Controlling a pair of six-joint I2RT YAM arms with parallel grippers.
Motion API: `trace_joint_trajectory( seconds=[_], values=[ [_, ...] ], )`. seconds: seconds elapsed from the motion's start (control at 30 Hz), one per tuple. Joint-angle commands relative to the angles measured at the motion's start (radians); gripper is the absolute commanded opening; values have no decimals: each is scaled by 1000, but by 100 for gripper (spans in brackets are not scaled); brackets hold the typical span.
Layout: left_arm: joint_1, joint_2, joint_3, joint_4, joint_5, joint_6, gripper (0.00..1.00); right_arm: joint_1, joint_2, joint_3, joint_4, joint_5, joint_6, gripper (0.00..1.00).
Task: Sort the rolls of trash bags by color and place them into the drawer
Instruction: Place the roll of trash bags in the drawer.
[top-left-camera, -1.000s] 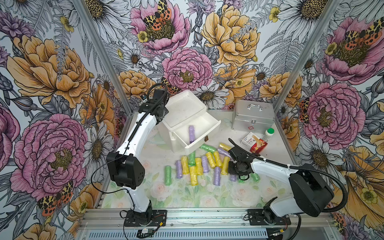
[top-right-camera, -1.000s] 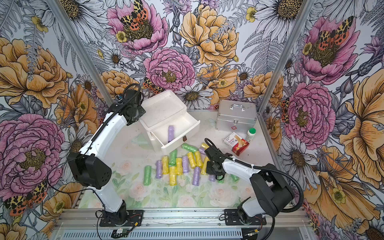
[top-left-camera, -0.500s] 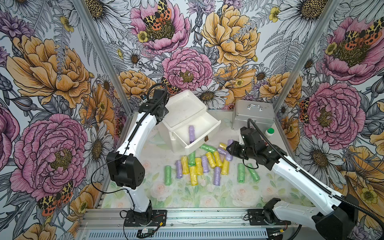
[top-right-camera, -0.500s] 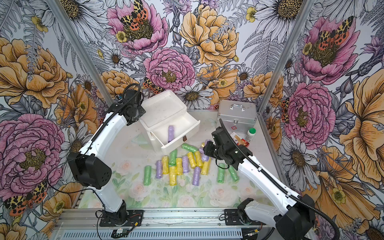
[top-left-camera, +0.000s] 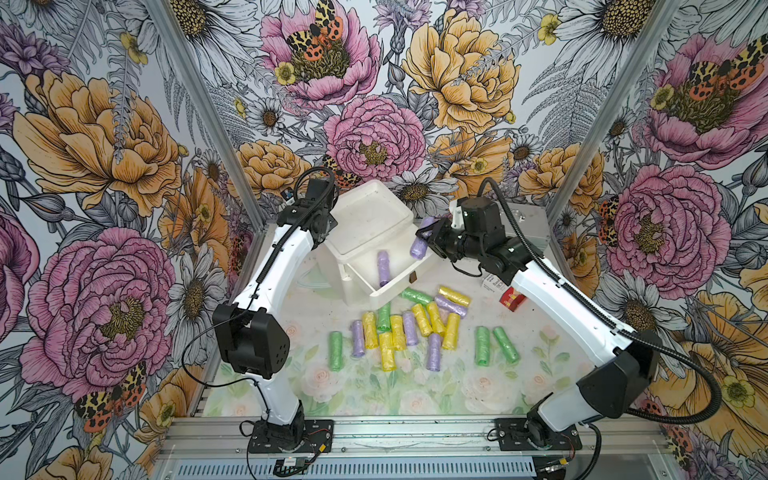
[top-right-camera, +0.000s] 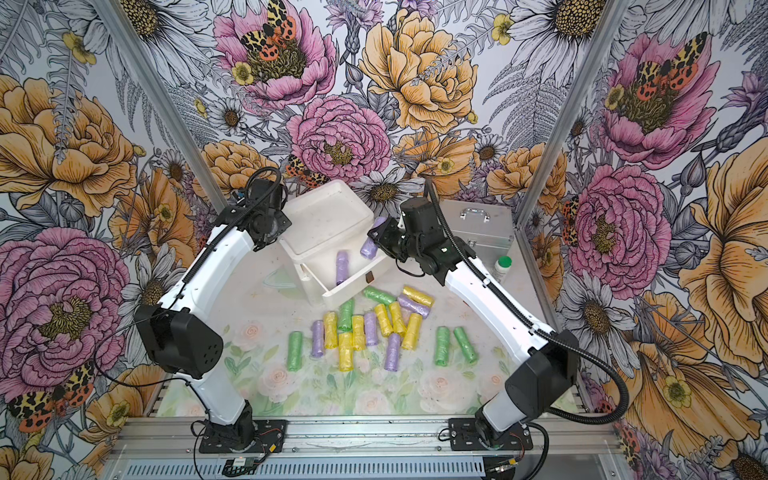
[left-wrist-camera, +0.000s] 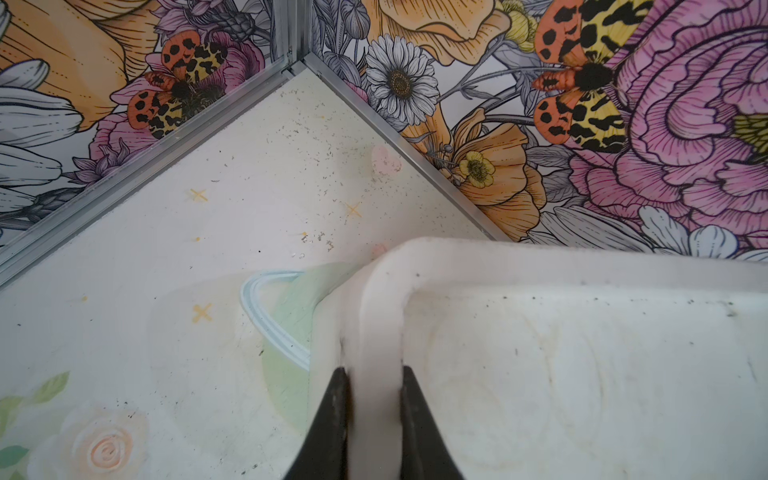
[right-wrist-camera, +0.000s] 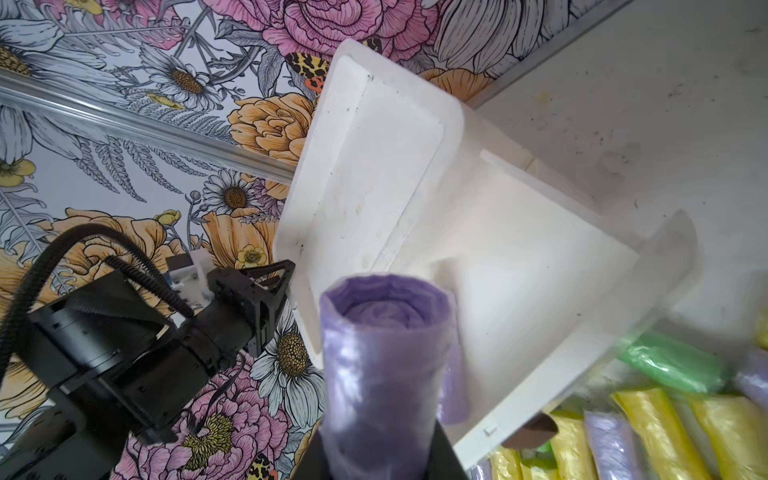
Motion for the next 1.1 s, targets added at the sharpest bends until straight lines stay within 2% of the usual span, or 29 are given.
trace_joint_trajectory(
  seconds=[0.0,0.43,0.53,0.63,0.73,0.77,0.9,1.07],
  values=[
    [-26,-7,-23,-62,111,-79,0,3,40,48,94,-17,89,27],
    [-29,-5,-5,-62,128,-75,0,30,161,77,102,-23,122,27],
    [-29,-3,-7,-62,130,-78,0,36,176,64,102,-15,128,30],
    [-30,-3,-8,-61,132,-80,0,38,180,54,103,-2,132,38],
    [-32,-3,-6,-62,132,-78,0,32,180,53,103,-4,123,64],
    [-32,-3,-6,-62,133,-77,0,27,177,53,103,-11,119,68],
    [-33,-3,-8,-61,134,-75,0,12,133,29,98,-20,56,71],
    [-39,-1,2,-62,132,-77,0,-7,-23,-103,32,42,-112,71]
  ],
)
